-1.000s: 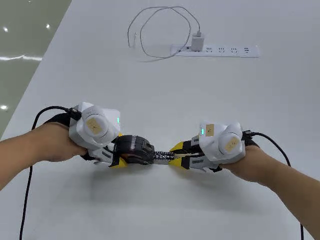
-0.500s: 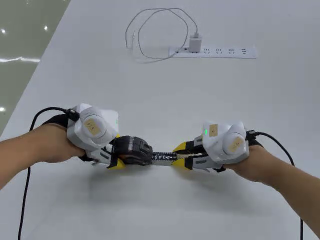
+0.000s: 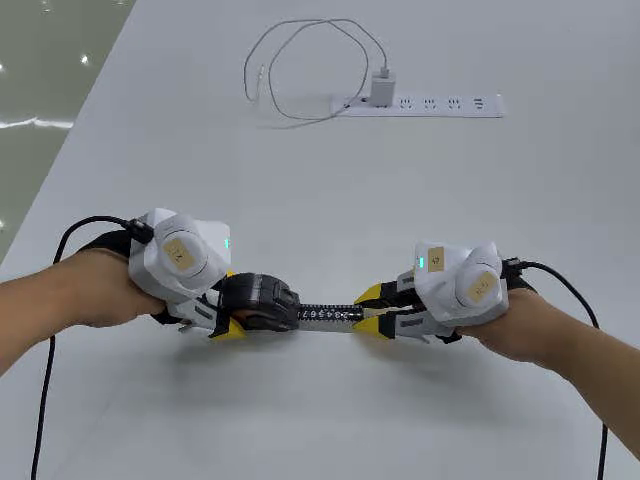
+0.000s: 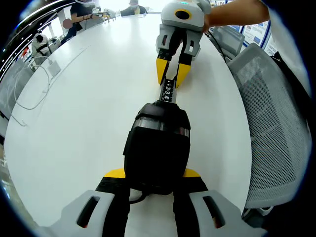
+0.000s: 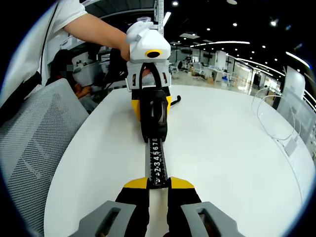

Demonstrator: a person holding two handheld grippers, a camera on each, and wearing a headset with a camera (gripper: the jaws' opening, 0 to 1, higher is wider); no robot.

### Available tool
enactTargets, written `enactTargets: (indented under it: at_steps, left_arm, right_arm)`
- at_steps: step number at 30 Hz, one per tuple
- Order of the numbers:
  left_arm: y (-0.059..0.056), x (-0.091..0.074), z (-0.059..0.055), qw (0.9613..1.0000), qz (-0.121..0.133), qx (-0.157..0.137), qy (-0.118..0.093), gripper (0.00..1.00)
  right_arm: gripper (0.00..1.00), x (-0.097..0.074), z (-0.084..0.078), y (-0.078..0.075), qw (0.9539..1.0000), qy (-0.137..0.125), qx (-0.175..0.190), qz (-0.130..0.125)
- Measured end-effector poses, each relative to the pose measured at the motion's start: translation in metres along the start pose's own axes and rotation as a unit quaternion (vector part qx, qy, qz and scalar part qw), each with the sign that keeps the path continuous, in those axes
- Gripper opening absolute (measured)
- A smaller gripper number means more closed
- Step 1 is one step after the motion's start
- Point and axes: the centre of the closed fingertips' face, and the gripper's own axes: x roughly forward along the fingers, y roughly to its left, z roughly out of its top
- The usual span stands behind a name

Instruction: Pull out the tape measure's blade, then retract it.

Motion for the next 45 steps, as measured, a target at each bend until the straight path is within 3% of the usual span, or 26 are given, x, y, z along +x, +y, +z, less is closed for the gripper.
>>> enactTargets:
  at_steps: [45]
  left_arm:
    - [0.0, 0.0, -0.001, 0.9999, -0.003, 0.001, 0.011, 0.29]
  right_arm:
    - [0.08, -0.042, -0.035, -0.004, 0.9992, 0.035, 0.001, -0.019]
